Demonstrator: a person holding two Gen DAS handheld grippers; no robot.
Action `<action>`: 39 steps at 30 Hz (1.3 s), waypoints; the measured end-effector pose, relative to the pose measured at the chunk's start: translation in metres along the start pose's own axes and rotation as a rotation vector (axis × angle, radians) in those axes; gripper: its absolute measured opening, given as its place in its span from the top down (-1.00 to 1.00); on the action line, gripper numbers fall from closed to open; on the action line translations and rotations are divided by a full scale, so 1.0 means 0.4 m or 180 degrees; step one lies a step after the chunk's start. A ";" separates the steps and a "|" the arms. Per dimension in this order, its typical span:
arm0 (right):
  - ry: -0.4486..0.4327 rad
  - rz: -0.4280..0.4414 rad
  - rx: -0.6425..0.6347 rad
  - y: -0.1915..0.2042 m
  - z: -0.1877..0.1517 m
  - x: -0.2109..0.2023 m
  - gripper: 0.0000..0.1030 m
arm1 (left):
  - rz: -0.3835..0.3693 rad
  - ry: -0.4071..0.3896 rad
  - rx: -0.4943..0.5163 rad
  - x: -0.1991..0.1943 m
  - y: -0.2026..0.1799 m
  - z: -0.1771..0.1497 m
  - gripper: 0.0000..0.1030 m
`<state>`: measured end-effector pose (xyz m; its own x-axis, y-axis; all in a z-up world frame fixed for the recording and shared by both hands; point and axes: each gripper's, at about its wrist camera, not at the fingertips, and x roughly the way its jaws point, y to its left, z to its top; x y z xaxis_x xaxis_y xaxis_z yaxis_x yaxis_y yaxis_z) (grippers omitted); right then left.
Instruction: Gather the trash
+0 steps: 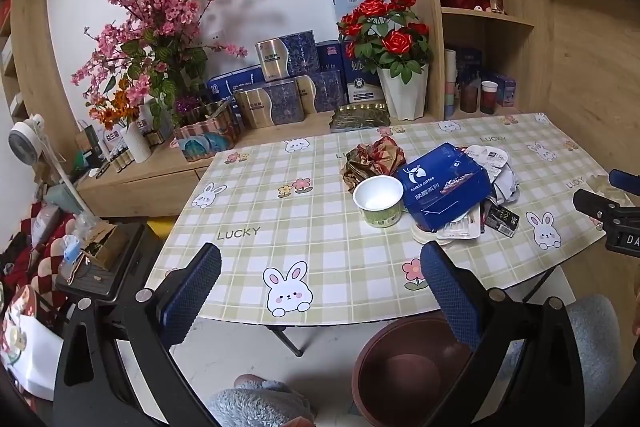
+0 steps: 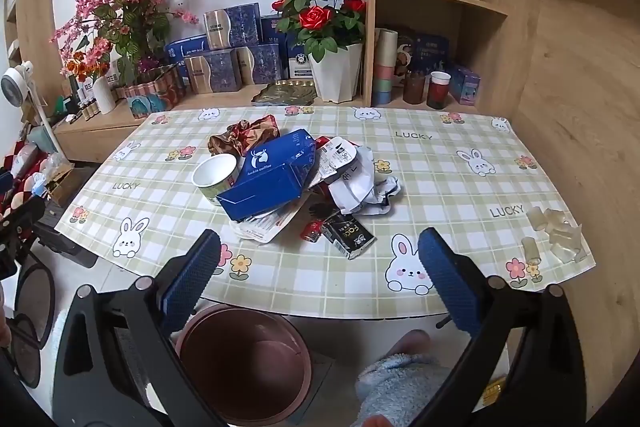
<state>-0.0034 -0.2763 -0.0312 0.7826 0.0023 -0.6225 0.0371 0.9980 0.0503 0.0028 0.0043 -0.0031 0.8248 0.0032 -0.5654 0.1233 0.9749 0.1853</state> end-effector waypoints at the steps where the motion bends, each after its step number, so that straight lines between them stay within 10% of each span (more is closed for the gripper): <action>1: 0.0007 -0.0030 -0.0002 0.012 0.003 0.000 -0.89 | -0.0001 0.0000 -0.0004 0.002 0.001 -0.001 -0.90; 39: 0.0031 -0.0069 0.0033 0.012 0.006 0.006 -0.89 | -0.0056 0.0042 -0.0149 -0.004 0.018 0.011 -0.90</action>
<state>0.0002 -0.2717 -0.0306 0.7754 -0.0186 -0.6312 0.0603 0.9972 0.0448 0.0050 0.0102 0.0027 0.8153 -0.0115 -0.5789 0.1116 0.9842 0.1377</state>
